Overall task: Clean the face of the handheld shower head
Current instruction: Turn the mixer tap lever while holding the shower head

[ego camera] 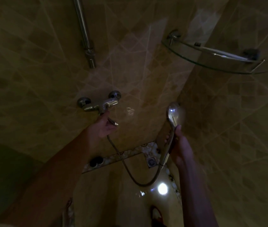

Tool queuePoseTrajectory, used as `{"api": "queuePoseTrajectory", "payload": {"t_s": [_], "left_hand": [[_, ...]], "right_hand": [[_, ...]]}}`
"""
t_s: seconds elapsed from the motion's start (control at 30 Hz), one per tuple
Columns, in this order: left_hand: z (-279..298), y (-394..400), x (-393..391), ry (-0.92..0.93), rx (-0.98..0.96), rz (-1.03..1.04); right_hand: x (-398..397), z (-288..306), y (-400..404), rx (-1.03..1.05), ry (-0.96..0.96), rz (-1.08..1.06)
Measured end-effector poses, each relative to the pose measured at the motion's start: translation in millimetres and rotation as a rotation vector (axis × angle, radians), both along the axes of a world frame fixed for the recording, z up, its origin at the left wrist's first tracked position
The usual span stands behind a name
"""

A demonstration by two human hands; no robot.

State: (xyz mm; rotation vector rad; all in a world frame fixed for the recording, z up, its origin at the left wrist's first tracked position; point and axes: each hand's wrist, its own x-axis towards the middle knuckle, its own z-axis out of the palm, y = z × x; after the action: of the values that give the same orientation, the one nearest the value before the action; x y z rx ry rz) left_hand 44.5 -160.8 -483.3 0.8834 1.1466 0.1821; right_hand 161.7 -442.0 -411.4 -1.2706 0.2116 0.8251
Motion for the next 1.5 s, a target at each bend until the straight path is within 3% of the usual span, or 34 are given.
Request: {"api": "queuePoseTrajectory", "payload": {"t_s": [0.23, 1.07, 1.27, 1.5], "left_hand": [[2, 5, -3, 0.071, 0.006, -0.127], [-8, -2, 9, 0.007, 0.024, 0.041], [-6, -8, 18, -0.034, 0.025, 0.206], [-7, -12, 16, -0.033, 0.038, 0.18]], "right_hand": [[-3, 9, 0, 0.036, 0.013, 0.007], [8, -3, 6, 0.043, -0.014, 0.015], [8, -4, 7, 0.041, -0.029, 0.021], [10, -7, 6, 0.086, -0.012, 0.016]]}}
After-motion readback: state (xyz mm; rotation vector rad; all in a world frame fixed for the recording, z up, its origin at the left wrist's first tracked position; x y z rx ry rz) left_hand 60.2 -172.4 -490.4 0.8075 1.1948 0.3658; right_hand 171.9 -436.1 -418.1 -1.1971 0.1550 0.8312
